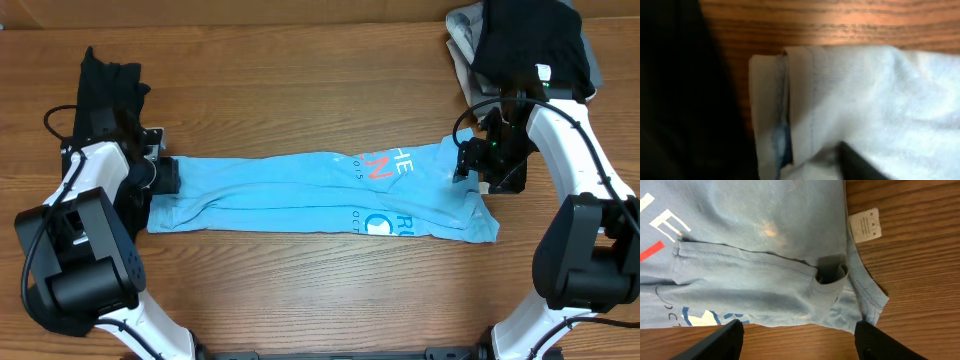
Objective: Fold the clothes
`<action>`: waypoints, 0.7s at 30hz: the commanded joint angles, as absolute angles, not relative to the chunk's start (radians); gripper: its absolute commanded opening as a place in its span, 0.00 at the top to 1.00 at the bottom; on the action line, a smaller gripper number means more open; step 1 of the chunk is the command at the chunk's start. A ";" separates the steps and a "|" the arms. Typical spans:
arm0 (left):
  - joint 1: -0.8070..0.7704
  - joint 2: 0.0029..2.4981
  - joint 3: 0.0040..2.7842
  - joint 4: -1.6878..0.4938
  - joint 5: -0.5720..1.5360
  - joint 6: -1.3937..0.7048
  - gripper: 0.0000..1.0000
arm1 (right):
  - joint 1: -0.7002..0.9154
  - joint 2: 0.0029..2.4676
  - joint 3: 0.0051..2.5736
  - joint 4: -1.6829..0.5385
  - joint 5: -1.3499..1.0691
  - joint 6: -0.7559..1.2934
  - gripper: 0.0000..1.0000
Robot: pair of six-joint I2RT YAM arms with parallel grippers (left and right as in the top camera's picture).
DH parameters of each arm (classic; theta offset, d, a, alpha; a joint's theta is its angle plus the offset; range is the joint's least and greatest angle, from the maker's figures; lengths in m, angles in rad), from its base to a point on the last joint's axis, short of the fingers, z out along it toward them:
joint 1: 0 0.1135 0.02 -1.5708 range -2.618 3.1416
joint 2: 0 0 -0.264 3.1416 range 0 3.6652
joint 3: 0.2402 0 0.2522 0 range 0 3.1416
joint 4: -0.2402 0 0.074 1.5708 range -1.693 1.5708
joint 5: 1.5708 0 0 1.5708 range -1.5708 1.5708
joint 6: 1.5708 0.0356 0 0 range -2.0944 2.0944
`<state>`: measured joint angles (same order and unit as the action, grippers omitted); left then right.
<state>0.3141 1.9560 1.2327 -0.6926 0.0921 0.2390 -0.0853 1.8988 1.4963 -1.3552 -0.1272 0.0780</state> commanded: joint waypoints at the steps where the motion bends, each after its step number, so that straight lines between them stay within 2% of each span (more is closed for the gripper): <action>1: 0.299 2.040 1.187 -0.760 0.161 0.215 0.69 | -0.089 1.863 1.518 -1.359 -0.136 0.079 0.27; 6: 0.302 2.040 1.173 -0.806 0.118 0.184 0.74 | -0.089 1.863 1.518 -1.354 -0.136 0.083 0.28; 7: 0.303 2.040 1.173 -0.810 0.116 0.182 0.96 | -0.089 1.863 1.518 -1.351 -0.137 0.083 0.28; 13: 0.302 2.030 1.200 -0.804 0.160 0.175 0.96 | -0.089 1.863 1.518 -1.336 -0.186 0.083 0.29; 21: 0.306 2.025 1.335 -0.949 0.146 0.152 0.96 | -0.089 1.863 1.518 -1.336 -0.184 0.082 0.28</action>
